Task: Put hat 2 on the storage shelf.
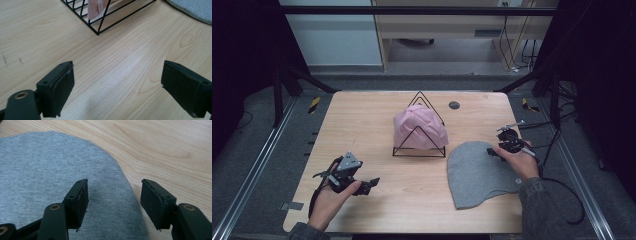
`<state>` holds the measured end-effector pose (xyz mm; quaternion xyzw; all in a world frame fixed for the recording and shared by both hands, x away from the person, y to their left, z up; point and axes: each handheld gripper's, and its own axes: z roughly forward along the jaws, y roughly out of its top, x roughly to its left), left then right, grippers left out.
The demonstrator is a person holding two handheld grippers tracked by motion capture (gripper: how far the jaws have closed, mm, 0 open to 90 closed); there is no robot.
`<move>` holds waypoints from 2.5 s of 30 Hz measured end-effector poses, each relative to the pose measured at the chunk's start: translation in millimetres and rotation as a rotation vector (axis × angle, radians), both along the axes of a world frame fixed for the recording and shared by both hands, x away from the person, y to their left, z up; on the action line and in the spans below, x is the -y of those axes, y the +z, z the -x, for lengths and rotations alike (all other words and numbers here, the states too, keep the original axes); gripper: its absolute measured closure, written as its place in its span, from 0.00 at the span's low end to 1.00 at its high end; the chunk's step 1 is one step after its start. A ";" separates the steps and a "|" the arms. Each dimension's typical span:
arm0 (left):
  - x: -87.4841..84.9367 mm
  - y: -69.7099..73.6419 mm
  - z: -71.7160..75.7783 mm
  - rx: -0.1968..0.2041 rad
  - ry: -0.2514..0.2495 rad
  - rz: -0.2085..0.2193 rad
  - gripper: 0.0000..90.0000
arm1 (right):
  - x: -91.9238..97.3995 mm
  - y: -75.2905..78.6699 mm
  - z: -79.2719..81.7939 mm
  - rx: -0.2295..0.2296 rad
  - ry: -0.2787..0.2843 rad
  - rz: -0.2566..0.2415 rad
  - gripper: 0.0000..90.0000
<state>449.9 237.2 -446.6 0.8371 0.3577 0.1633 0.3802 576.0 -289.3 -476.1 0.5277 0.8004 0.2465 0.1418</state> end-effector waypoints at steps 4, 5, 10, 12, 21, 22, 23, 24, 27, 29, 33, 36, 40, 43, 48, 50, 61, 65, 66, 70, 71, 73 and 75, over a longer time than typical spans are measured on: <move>-0.2 0.1 -0.3 0.002 0.003 -0.004 0.13 | -0.3 -1.7 0.6 0.007 0.012 0.007 0.52; -0.1 0.0 -0.3 0.002 0.003 -0.004 0.13 | -0.5 -1.3 1.1 0.006 0.020 0.005 0.54; 0.8 -0.2 -0.1 0.003 0.003 -0.008 0.13 | -1.5 -0.5 2.5 0.007 0.042 0.014 0.63; 1.2 -0.3 0.2 0.006 0.006 -0.014 0.13 | -1.6 0.4 3.6 0.007 0.056 0.017 0.74; 2.3 -1.4 -0.3 -0.002 0.002 -0.020 0.13 | -4.0 9.0 12.3 0.019 0.105 -0.011 0.98; 2.8 -1.6 -0.3 -0.002 0.001 -0.021 0.13 | -4.2 11.0 14.0 0.026 0.112 -0.013 0.99; 3.2 -1.9 -0.4 -0.004 -0.001 -0.023 0.13 | -4.6 13.2 15.8 0.032 0.121 -0.016 0.99; 3.6 -2.1 -0.4 -0.005 0.000 -0.026 0.13 | -5.4 15.9 18.1 0.035 0.125 -0.019 0.99; 4.6 -2.8 -0.7 -0.008 -0.006 -0.030 0.13 | -8.3 24.8 25.7 0.065 0.148 -0.027 1.00; 5.6 -3.5 -0.7 -0.012 -0.007 -0.032 0.13 | -12.2 32.4 32.8 0.087 0.164 -0.033 1.00; 7.5 -4.9 -0.9 -0.021 -0.018 -0.034 0.13 | -23.0 50.2 51.3 0.155 0.230 -0.040 1.00; 9.0 -5.6 -0.9 -0.027 -0.024 -0.025 0.12 | -31.9 64.2 67.2 0.200 0.271 -0.061 1.00; 10.1 -6.3 -1.1 -0.036 -0.033 -0.025 0.12 | -41.5 81.0 84.6 0.252 0.327 -0.072 1.00; 10.9 -6.7 -1.1 -0.039 -0.037 -0.024 0.12 | -47.2 90.8 93.9 0.267 0.350 -0.080 1.00; 14.1 -7.2 -0.2 -0.046 -0.057 -0.009 0.11 | -65.6 117.3 113.8 0.324 0.426 -0.099 1.00; 15.4 -7.4 0.0 -0.050 -0.067 -0.005 0.11 | -73.6 126.4 119.1 0.339 0.453 -0.100 1.00; 20.6 -7.4 2.0 -0.066 -0.118 0.035 0.11 | -115.0 161.9 129.6 0.397 0.563 -0.131 1.00; 22.6 -6.5 3.3 -0.074 -0.146 0.072 0.11 | -133.5 175.9 128.6 0.422 0.593 -0.161 1.00; 22.6 -6.5 3.3 -0.074 -0.146 0.072 0.11 | -133.5 175.9 128.6 0.422 0.593 -0.161 1.00; 26.0 -5.3 5.2 -0.072 -0.179 0.085 0.11 | -151.6 186.9 126.5 0.439 0.610 -0.185 1.00; 27.2 -4.6 6.0 -0.070 -0.192 0.093 0.11 | -154.3 188.1 126.2 0.441 0.609 -0.188 1.00; 28.3 -4.0 6.9 -0.069 -0.199 0.106 0.11 | -162.2 191.4 125.5 0.445 0.616 -0.198 1.00; 30.7 -2.5 8.6 -0.069 -0.224 0.134 0.11 | -168.7 194.1 124.9 0.449 0.621 -0.204 1.00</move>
